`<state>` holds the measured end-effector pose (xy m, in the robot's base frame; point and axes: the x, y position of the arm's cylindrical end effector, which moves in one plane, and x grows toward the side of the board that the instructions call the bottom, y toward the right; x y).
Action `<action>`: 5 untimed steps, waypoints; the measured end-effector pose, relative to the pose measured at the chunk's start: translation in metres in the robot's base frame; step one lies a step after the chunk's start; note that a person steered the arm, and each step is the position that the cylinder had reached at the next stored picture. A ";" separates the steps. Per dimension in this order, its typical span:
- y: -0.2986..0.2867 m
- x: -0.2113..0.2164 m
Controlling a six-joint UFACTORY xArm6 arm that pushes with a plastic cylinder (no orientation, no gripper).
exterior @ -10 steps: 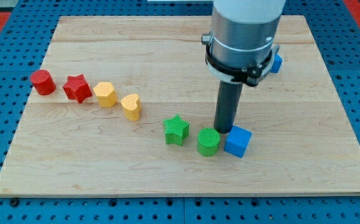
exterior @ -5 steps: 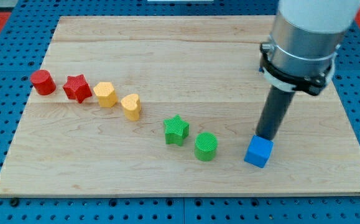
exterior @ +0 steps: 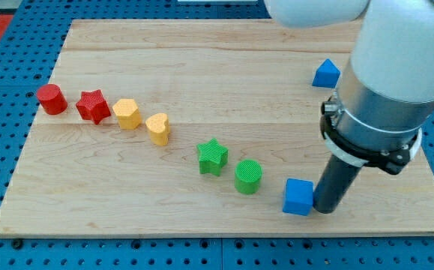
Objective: Push the blue cube to the bottom center
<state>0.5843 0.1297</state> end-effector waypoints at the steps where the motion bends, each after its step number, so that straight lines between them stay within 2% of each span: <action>1: -0.002 0.001; 3: -0.005 -0.038; 5: -0.060 -0.002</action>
